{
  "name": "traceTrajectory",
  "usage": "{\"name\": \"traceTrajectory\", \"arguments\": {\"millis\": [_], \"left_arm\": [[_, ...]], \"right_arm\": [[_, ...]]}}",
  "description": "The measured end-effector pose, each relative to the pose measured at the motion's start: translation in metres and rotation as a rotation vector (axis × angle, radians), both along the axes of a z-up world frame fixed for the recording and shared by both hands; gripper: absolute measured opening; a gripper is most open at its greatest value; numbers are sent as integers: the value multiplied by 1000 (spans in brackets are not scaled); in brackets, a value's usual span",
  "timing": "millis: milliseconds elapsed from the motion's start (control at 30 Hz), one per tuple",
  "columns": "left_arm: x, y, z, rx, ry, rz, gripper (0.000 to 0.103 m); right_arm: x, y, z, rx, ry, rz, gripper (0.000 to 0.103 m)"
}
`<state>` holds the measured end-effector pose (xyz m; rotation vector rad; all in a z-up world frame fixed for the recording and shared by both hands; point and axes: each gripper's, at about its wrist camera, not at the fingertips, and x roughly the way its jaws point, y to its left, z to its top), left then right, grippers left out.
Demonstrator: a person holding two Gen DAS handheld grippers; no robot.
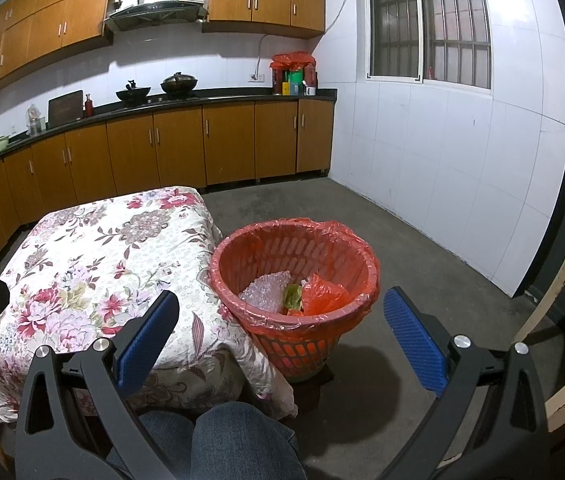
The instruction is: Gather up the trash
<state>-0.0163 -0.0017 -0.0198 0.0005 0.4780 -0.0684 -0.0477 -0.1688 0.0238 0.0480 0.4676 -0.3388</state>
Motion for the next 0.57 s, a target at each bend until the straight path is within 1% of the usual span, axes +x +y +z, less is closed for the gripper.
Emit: {"name": "traceTrajectory", "arguments": {"millis": [567], "left_arm": [[5,2,3,0,-1,2,99]], "right_arm": [[-1,0,-1,3,2,-1,101]]}}
